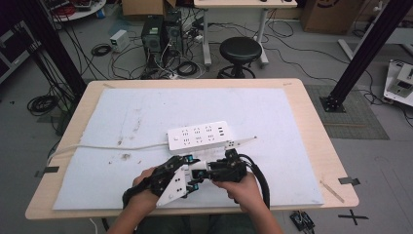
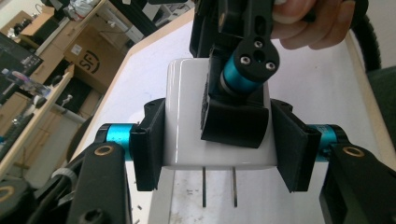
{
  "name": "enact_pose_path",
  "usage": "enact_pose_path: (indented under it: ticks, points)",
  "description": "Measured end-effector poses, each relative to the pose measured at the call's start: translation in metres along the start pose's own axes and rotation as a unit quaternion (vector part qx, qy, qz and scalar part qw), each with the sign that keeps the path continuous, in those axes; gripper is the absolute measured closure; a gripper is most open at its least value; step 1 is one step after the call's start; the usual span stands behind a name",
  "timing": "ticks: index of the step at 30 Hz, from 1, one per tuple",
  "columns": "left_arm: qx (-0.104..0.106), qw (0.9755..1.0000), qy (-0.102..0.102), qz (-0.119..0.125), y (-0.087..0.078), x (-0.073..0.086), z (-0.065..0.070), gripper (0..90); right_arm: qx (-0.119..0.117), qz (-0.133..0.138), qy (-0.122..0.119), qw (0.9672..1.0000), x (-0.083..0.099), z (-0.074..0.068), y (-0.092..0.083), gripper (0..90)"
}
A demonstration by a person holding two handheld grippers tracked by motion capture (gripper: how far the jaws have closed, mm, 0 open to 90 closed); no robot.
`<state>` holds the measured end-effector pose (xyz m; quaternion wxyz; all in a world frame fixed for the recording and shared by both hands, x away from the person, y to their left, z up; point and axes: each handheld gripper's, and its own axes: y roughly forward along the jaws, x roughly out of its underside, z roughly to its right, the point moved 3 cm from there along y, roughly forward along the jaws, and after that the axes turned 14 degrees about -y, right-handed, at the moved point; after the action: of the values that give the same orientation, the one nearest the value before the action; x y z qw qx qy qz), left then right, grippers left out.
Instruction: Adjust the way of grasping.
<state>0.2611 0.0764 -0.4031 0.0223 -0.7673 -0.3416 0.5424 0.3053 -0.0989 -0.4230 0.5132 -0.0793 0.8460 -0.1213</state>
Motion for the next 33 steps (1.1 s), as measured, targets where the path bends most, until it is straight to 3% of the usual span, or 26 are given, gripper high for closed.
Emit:
enact_pose_path:
  ticks: [2,4,7,10,12,17,22,25,26,32,33]
  points:
    - [-0.002,1.0,0.0,-0.003,0.002,0.0,-0.001,41.9,-0.004,0.001,0.007,1.0,0.0,0.001,0.0,62.2]
    - [-0.004,0.9999,-0.013,-0.005,0.003,0.001,-0.002,40.6,0.005,0.001,0.007,1.0,0.0,0.002,-0.001,63.0]
    - [-0.011,0.9988,-0.047,0.0,0.001,0.0,-0.005,27.1,0.022,0.002,0.013,0.9997,0.0,0.004,-0.005,63.1]
    - [0.007,0.9978,-0.065,0.001,-0.004,0.001,-0.008,25.0,0.055,0.01,0.011,0.9984,0.0,0.008,-0.017,63.1]
    - [0.005,0.9964,-0.084,0.004,-0.01,0.001,-0.012,23.7,0.074,0.012,0.005,0.9972,-0.001,0.009,-0.025,63.1]
    - [-0.002,0.9873,-0.159,0.007,-0.028,0.003,-0.035,20.4,0.111,0.026,-0.014,0.9933,-0.007,0.009,-0.046,63.2]
    - [-0.009,0.9741,-0.226,-0.009,-0.044,0.012,-0.063,20.4,0.146,0.038,-0.049,0.9874,-0.015,0.006,-0.064,63.2]
    - [-0.006,0.969,-0.246,-0.02,-0.053,0.016,-0.077,20.2,0.165,0.038,-0.07,0.9831,-0.019,0.004,-0.072,63.2]
    - [-0.002,0.9684,-0.248,-0.023,-0.055,0.018,-0.082,20.2,0.17,0.038,-0.076,0.9818,-0.02,0.003,-0.074,63.1]
    - [-0.001,0.9544,-0.294,-0.051,-0.062,0.032,-0.102,19.1,0.207,0.022,-0.098,0.9732,-0.021,0.004,-0.08,63.1]
    - [-0.002,0.954,-0.294,-0.058,-0.063,0.034,-0.105,19.0,0.213,0.02,-0.101,0.9717,-0.021,0.004,-0.08,63.1]
